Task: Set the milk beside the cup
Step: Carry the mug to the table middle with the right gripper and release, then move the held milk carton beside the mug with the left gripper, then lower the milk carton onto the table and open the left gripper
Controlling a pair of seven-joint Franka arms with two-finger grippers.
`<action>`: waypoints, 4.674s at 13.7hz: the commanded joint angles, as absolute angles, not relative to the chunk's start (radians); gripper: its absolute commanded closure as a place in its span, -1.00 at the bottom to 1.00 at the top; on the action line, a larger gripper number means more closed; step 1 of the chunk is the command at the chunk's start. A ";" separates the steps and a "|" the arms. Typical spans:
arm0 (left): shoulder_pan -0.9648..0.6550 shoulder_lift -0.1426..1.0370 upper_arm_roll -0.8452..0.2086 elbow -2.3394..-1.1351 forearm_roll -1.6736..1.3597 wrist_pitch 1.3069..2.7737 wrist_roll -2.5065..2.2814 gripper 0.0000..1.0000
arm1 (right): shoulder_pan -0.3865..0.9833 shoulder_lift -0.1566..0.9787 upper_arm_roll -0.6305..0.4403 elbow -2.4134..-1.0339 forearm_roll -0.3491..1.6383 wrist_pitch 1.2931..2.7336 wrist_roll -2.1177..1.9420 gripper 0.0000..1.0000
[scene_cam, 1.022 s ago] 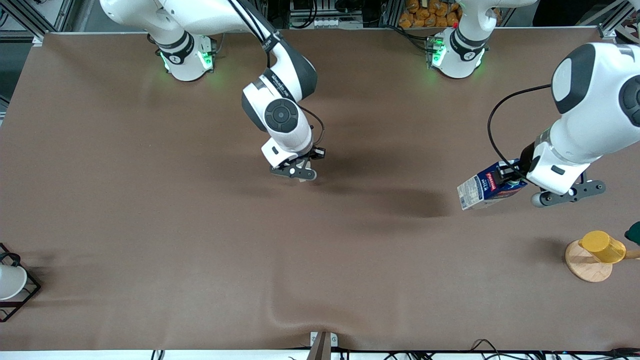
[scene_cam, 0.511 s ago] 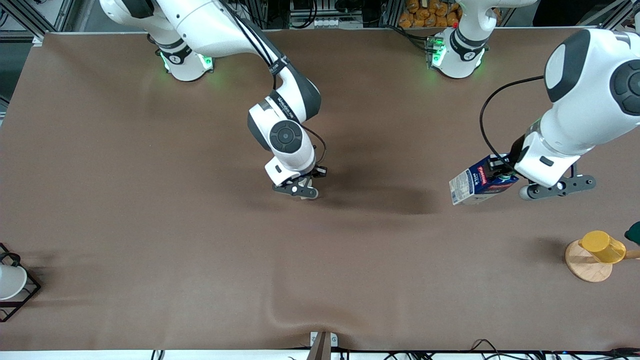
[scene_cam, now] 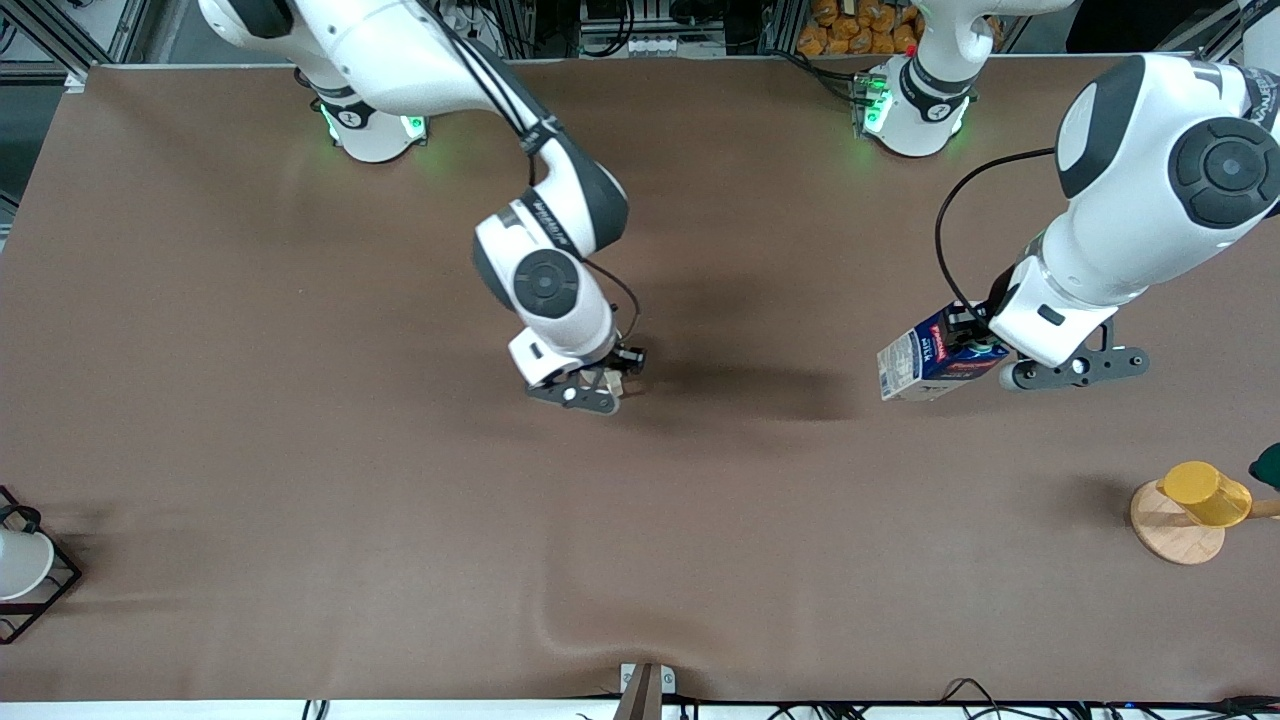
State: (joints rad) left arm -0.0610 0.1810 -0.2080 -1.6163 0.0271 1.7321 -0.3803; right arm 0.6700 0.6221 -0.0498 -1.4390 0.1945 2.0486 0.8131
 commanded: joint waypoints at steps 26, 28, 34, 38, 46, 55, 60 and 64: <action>-0.706 0.460 -0.288 -1.617 0.046 1.971 -1.103 0.76 | -0.003 -0.084 -0.055 -1.609 0.015 1.456 -0.017 -1.00; -0.725 0.495 -0.288 -1.579 0.060 1.982 -1.152 0.76 | 0.002 -0.077 -0.052 -1.612 -0.024 1.454 -0.037 -1.00; -0.778 0.531 -0.288 -1.545 0.172 1.985 -1.200 0.75 | -0.011 -0.049 -0.054 -1.586 -0.029 1.479 -0.123 -1.00; -0.787 0.545 -0.284 -1.529 0.176 2.032 -1.197 0.74 | -0.041 -0.049 -0.057 -1.574 -0.002 1.479 -0.117 -1.00; -0.782 0.575 -0.281 -1.505 0.247 2.060 -1.190 0.70 | -0.055 -0.049 -0.055 -1.571 -0.009 1.474 -0.130 -1.00; -0.781 0.591 -0.268 -1.502 0.250 2.101 -1.190 -0.99 | -0.060 -0.048 -0.055 -1.534 -0.005 1.476 -0.100 -1.00; -0.779 0.549 -0.267 -1.462 0.247 2.103 -1.195 -1.00 | -0.049 -0.031 -0.051 -1.529 -0.020 1.479 -0.015 -1.00; -0.688 0.407 -0.267 -1.462 0.241 2.047 -1.190 -1.00 | -0.051 -0.029 -0.054 -1.526 -0.020 1.474 -0.028 -1.00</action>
